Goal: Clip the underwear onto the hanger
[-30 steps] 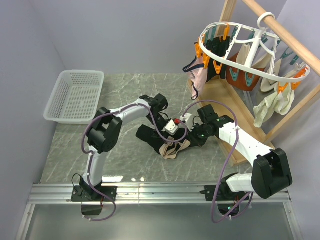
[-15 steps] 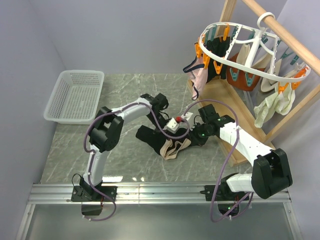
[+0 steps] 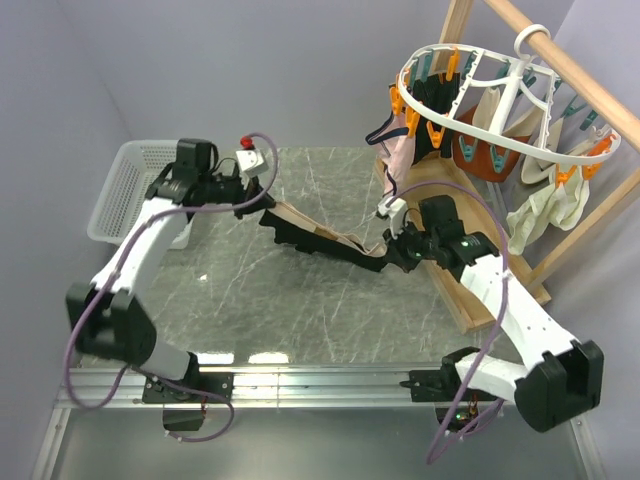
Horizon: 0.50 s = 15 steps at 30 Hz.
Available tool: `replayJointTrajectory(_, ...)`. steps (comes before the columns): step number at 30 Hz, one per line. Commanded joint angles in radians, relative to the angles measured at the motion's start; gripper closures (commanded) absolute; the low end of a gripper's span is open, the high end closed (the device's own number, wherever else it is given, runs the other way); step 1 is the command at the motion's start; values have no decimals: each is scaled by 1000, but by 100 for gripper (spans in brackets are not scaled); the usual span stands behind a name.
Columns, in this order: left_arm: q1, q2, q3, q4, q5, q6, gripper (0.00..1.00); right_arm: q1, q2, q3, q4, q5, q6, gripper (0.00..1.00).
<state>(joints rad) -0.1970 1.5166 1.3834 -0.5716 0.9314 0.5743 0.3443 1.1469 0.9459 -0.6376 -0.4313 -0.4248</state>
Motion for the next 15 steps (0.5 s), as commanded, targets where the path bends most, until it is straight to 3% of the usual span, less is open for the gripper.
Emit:
replayJointTrajectory(1,-5,-164,-88,95,-20,-218,100,-7,-100,36,15,0,37,100)
replayJointTrajectory(10,5,-554,-300,-34,-32,-395,100,18,-357,-13,-123,-95,1,100)
replayJointTrajectory(15,4,-538,-345,-25,-184,-534,100,125,-284,-99,-18,32,70,100)
